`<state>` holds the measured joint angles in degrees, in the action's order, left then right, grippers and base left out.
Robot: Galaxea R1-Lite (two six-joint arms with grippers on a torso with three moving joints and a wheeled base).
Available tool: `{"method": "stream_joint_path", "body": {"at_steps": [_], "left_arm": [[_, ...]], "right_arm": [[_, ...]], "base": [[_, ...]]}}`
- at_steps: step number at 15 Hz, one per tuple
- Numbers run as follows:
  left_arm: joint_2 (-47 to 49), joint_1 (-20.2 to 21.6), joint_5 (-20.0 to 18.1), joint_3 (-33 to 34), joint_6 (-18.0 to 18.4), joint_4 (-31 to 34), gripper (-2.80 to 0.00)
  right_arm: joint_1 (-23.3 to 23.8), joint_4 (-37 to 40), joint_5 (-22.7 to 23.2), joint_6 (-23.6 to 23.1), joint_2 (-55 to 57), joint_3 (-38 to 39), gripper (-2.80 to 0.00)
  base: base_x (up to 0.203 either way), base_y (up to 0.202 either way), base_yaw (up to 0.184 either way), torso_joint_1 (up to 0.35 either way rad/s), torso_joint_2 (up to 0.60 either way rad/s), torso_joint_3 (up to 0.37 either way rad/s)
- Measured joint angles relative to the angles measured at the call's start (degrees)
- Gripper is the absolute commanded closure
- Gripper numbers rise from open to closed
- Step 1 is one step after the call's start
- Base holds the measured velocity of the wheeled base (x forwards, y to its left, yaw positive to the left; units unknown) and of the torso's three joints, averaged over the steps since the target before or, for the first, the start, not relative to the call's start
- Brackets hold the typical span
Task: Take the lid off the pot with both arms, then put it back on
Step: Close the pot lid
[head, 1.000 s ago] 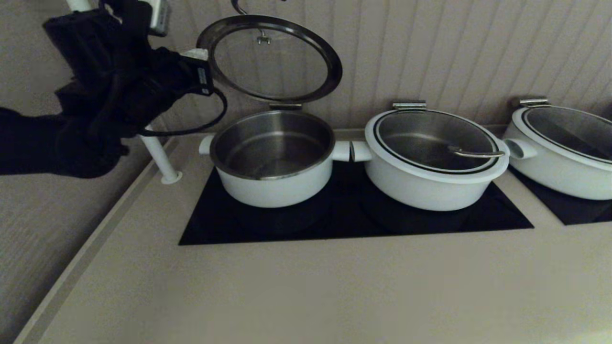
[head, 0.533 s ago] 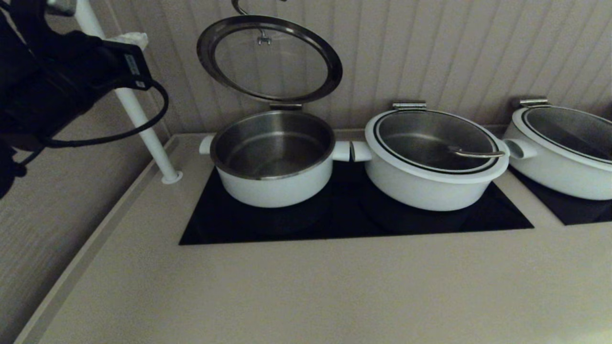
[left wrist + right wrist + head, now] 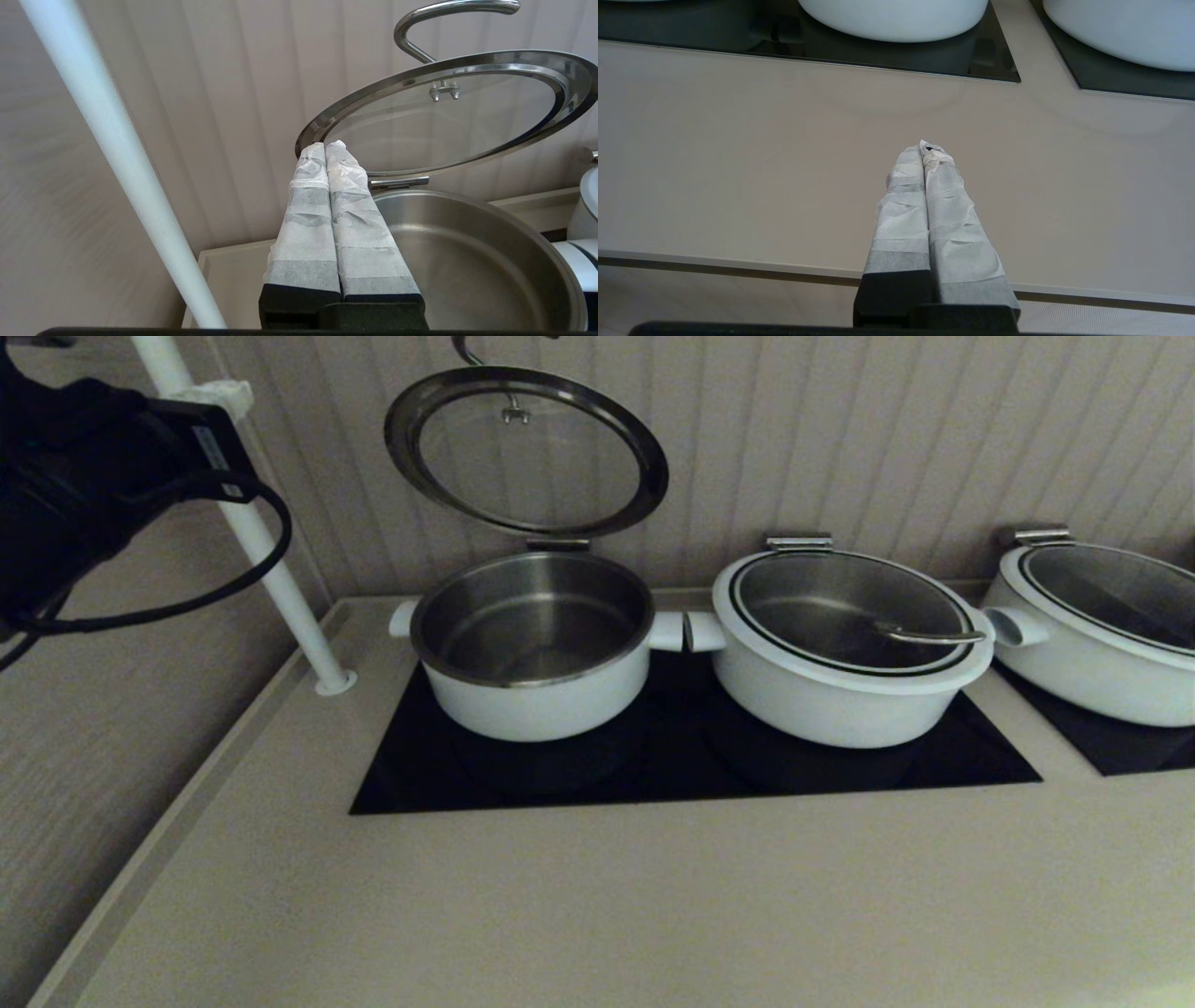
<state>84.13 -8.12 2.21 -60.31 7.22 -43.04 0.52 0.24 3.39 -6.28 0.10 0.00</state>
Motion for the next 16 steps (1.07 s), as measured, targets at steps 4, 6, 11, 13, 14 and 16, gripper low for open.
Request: {"method": "stream_joint_path", "body": {"at_steps": [4,6,11,13,14,16], "left_arm": [[0.6,2.22,-5.04,-1.74,0.57,1.15,0.0],[1.46,2.64,-5.45,-3.35,0.65,2.1,0.0],[5.0,2.56,-5.55,-12.84,1.32,7.23,0.0],[7.25,1.99,-5.61,-17.35,2.16,8.97,0.0],[8.21,1.61,-5.84,-18.89,2.46,9.75,0.0],[9.91,0.97,-9.27,-21.15,2.51,9.92,0.0]], "right_arm": [[0.0,0.02,-0.01,0.0,0.0,0.0,0.0],[0.0,0.0,-0.01,0.0,0.0,0.0,0.0],[0.0,-0.02,-0.01,0.0,0.0,0.0,0.0],[0.0,0.02,0.0,0.0,0.0,0.0,0.0],[0.0,0.0,0.0,0.0,0.0,0.0,0.0],[0.0,0.02,0.0,0.0,0.0,0.0,0.0]], "base": [[0.0,0.0,0.0,0.0,0.0,0.0],[0.0,0.0,0.0,0.0,0.0,0.0],[0.0,0.0,0.0,0.0,0.0,0.0],[0.0,0.0,0.0,0.0,0.0,0.0],[0.0,0.0,0.0,0.0,0.0,0.0],[0.0,0.0,0.0,0.0,0.0,0.0]]}}
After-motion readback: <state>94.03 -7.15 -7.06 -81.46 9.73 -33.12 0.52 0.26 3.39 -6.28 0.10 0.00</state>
